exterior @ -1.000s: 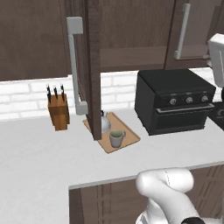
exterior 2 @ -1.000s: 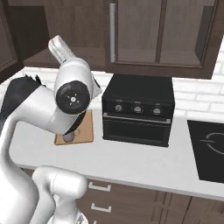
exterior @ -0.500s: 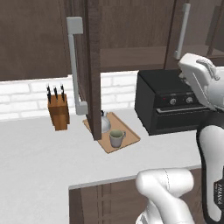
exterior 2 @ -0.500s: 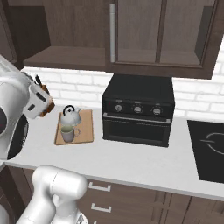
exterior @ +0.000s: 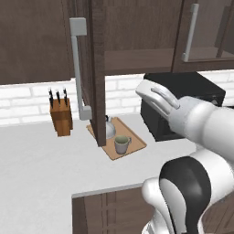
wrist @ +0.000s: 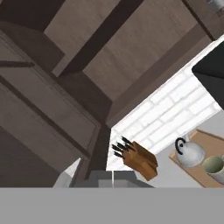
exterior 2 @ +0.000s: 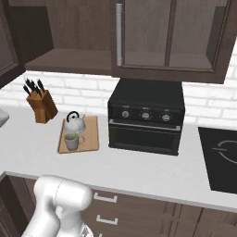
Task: Pick the kettle from the counter and place it on the tray. Then pick the mug from the cabinet and place it on the tray. Then close the cabinet doors.
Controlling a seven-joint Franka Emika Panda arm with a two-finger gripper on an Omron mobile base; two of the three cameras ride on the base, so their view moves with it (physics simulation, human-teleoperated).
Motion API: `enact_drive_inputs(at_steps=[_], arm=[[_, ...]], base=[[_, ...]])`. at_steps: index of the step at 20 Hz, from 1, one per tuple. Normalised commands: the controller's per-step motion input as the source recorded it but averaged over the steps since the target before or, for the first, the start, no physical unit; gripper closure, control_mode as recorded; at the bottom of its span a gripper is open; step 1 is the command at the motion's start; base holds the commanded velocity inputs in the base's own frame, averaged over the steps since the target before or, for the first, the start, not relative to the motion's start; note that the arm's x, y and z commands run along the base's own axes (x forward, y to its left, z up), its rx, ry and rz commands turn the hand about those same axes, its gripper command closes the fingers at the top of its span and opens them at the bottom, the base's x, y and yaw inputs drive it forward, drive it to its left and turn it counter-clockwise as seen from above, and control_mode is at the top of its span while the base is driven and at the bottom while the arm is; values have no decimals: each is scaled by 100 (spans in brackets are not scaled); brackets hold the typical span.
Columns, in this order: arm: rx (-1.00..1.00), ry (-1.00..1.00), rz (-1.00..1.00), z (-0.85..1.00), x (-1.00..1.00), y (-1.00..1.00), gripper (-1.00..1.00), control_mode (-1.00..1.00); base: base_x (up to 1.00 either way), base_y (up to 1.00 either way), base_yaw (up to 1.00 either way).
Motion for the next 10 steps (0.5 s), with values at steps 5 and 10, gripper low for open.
enact_drive_inputs(at_steps=[5,10], arm=[[0,2,-8,-19,-2,72,100,-100],[0,-6,-12,-12,0,25,100,-100]], base=[[0,0,0],[0,0,0]])
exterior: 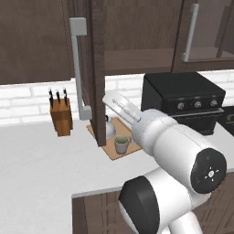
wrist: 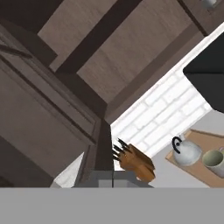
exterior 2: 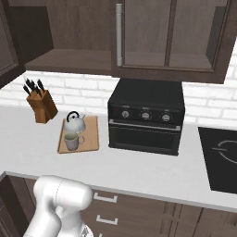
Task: Pick the kettle from the counter and place it on the tray. Then pick the mug from the cabinet and place it on the tray. Then close the cabinet doors.
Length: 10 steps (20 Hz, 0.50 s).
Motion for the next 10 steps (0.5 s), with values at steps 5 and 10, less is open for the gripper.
enact_drive_inputs(at_steps=[5,10], arm=[[0,-9,-9,-16,-2,36,100,-100],[0,-9,-6,-16,-18,47,100,-100]], base=[[0,0,0],[0,0,0]])
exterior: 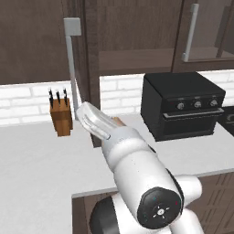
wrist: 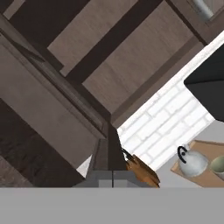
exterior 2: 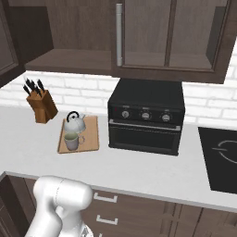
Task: Pick the kettle from the counter and place it on the tray. Then pick the mug from the cabinet and place it on the tray. Then close the cabinet doors.
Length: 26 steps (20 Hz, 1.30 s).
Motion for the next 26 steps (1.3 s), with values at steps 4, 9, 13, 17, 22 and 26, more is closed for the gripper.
enact_drive_inputs(at_steps=[4,9,13,17,22,26], arm=[[0,-4,-11,-14,-15,51,100,-100],[0,-3,-17,-12,-7,45,100,-100],[0,-9,-15,0,-40,35,100,-100],[0,-7,-6,0,-62,34,100,-100],[0,0,0,-4,-20,52,100,-100],[1,3,-2,-31,55,56,100,-100]], base=[[0,0,0],[0,0,0],[0,0,0],[0,0,0],[0,0,0],[0,0,0]])
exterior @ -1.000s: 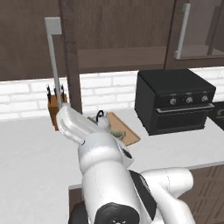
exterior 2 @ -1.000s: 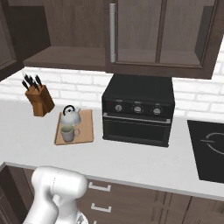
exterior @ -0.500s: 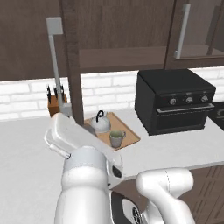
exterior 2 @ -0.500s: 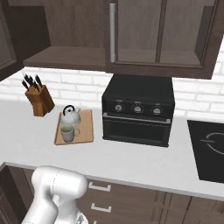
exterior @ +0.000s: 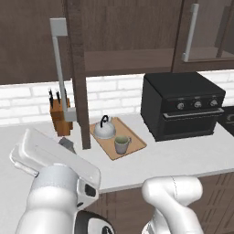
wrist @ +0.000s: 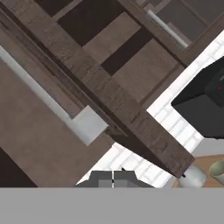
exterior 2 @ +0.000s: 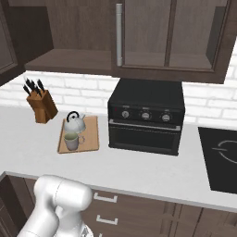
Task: Pick the kettle from the counter and place it on the tray. Then pick the mug from the cabinet and place it on the tray. Then close the cabinet doors.
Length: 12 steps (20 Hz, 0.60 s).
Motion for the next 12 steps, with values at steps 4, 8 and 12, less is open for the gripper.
enact_drive_inputs(at_steps=[4,8,12], arm=[[2,1,-5,-42,94,54,100,-100],[0,0,-12,-40,100,39,100,-100],[0,0,-12,-31,99,14,100,-100]], base=[[0,0,0],[0,0,0],[0,0,0]])
